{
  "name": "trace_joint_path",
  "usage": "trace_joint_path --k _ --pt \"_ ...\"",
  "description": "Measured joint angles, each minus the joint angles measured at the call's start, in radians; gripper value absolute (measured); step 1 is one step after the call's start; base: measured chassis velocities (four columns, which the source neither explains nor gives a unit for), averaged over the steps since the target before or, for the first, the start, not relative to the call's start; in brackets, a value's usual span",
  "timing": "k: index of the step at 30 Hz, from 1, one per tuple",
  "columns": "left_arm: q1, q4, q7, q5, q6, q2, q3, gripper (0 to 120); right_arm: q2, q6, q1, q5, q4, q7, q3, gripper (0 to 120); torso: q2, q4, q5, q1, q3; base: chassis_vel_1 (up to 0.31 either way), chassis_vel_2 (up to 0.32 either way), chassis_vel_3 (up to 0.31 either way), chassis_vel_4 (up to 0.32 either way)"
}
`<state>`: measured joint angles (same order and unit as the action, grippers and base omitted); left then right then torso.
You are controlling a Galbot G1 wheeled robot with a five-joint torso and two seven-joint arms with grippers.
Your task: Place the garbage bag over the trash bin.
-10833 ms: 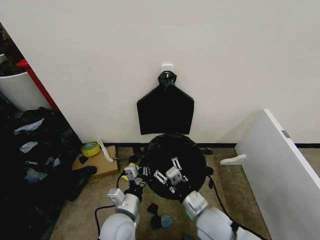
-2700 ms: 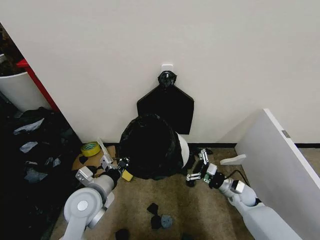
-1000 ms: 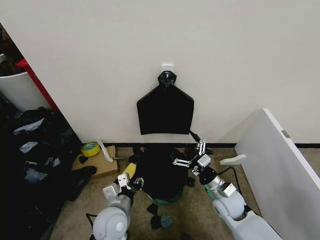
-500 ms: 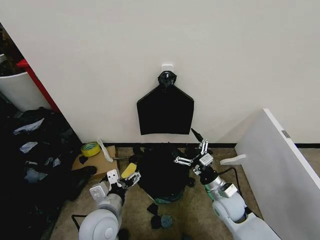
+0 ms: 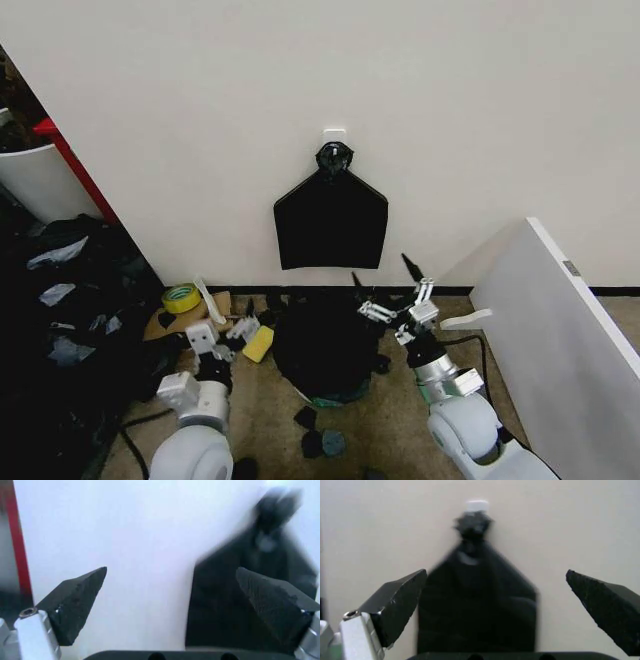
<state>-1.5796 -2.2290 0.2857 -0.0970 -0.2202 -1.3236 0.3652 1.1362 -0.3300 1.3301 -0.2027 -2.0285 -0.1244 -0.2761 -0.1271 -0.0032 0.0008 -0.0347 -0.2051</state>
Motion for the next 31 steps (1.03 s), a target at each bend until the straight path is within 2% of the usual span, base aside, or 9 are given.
trace_joint_path --k 1,3,5,7,8,13,25,31 --pt "-0.002 0.003 -0.009 0.024 -0.020 -0.003 0.004 100 0.006 0.009 0.001 -0.001 -0.003 0.006 -0.018 100 0.000 0.0000 0.0000 0.000 0.000 0.000 0.000 0.000 0.000" --pt "-0.017 0.023 -0.081 0.099 -0.122 -0.025 0.032 100 0.045 0.062 0.009 0.007 -0.018 0.039 -0.134 100 0.000 0.0000 -0.0003 0.000 0.000 0.000 0.000 0.000 0.000" --pt "-0.021 0.026 -0.115 0.079 -0.142 -0.048 0.049 100 0.080 0.093 0.019 0.011 -0.030 0.065 -0.203 100 0.000 -0.0002 0.0000 0.000 0.000 0.000 0.000 0.000 0.000" --pt "-0.021 0.026 -0.121 0.068 -0.142 -0.053 0.051 100 0.089 0.101 0.023 0.012 -0.034 0.069 -0.216 100 0.000 -0.0002 0.0001 0.000 0.000 0.000 0.000 0.000 0.000" --pt "-0.021 0.024 -0.137 0.020 -0.133 -0.073 0.052 100 0.113 0.120 0.034 0.012 -0.044 0.073 -0.241 100 0.000 -0.0002 -0.0001 0.000 0.000 0.000 0.000 0.000 0.000" --pt "-0.009 0.030 -0.177 -0.022 -0.113 -0.108 0.062 100 0.168 0.136 0.076 0.051 -0.058 0.069 -0.249 100 0.000 -0.0002 0.0000 0.000 0.000 0.000 0.000 0.000 0.000" --pt "-0.002 0.068 -0.179 -0.049 -0.089 -0.083 0.085 100 0.246 0.120 0.112 0.119 -0.061 0.083 -0.256 100 0.000 -0.0001 -0.0001 0.000 0.000 0.000 0.000 0.000 0.000" --pt "-0.006 0.070 -0.176 -0.052 -0.091 -0.080 0.082 100 0.255 0.101 0.118 0.122 -0.061 0.106 -0.265 100 0.000 -0.0001 -0.0002 0.000 0.000 0.000 0.000 0.000 0.000"
